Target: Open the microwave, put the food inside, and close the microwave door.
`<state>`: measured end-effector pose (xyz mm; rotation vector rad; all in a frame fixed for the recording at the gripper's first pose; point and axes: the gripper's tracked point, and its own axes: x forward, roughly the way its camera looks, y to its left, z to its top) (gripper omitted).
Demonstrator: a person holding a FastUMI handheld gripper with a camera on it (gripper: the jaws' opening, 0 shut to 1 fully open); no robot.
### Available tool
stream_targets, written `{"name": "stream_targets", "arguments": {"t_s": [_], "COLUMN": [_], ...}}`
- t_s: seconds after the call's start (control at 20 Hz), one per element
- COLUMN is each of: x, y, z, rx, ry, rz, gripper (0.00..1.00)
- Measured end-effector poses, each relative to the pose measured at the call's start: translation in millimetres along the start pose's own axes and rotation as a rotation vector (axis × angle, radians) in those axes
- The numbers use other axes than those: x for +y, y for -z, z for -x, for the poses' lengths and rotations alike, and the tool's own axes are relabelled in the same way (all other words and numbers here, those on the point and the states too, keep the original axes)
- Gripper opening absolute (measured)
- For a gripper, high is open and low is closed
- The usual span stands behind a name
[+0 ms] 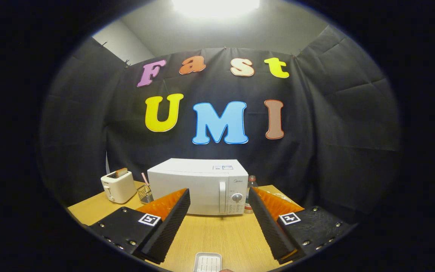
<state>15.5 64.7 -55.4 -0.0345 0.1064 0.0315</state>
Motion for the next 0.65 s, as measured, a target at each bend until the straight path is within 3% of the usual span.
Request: {"name": "stream_targets", "arguments": {"t_s": [0.65], "x": [1], "y": [2], "z": [-11], "rx": [0.025], "ry": [-0.01], "rz": [-0.023], "gripper": [0.98]}}
